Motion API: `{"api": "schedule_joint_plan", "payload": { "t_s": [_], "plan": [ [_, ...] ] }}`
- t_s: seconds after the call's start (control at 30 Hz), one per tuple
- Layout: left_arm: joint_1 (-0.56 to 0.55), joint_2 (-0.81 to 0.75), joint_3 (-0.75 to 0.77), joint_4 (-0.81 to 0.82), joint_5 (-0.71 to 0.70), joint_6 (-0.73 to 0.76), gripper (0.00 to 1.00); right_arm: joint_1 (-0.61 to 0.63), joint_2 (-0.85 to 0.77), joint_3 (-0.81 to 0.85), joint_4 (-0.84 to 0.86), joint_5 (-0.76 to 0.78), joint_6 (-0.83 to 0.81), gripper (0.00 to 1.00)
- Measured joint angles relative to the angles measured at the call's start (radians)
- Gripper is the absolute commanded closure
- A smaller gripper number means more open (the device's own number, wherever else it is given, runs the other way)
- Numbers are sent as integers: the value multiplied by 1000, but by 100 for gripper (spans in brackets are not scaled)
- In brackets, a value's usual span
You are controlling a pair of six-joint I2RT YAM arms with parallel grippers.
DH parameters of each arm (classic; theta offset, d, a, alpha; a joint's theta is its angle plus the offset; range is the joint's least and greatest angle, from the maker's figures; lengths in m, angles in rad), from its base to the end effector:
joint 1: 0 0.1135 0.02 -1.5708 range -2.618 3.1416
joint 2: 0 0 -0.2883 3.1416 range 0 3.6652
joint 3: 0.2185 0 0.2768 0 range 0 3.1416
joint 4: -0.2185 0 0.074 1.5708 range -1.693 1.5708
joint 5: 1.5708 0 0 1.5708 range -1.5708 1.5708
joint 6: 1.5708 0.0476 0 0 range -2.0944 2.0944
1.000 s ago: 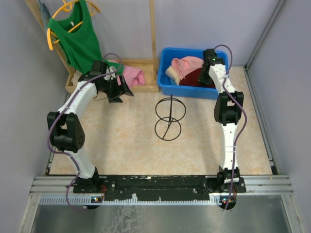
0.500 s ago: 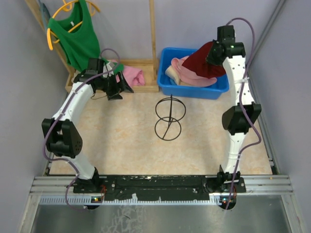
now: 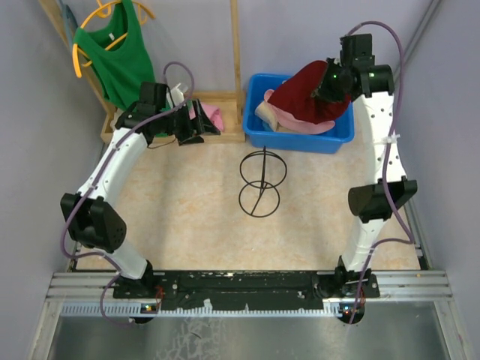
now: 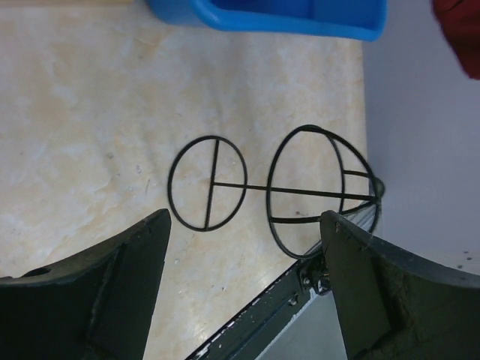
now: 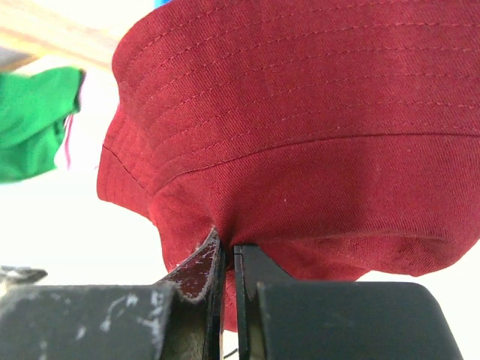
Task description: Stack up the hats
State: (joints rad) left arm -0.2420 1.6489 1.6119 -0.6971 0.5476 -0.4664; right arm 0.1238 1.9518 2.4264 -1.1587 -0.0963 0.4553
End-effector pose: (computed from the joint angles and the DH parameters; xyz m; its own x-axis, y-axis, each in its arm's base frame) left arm 0.3823 -0.1199 0.3741 -0.8417 -0.1877 -0.5063 0.2255 0.7298 -0.6454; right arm 0.4303 0.0582 0.4813 -0.6498 0.3602 -0.6693 0.0990 0.9132 0.3954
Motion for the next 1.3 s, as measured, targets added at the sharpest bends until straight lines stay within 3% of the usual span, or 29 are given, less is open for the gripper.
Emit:
{"api": "schedule_joint_plan", "payload": {
  "t_s": [0.3, 0.47, 0.73, 1.3],
  "plan": [
    [-72, -5, 229, 128, 55, 24, 8, 72, -204, -124, -42, -196, -53, 100],
    [-151, -63, 198, 233, 56, 113, 3, 69, -238, -136, -71, -307, -55, 100],
    [-190, -84, 172, 320, 79, 190, 1, 70, -241, -164, -103, -407, -55, 100],
    [-304, 28, 240, 294, 149, 285, 1, 97, -241, -203, -98, -452, -24, 100]
  ]
}}
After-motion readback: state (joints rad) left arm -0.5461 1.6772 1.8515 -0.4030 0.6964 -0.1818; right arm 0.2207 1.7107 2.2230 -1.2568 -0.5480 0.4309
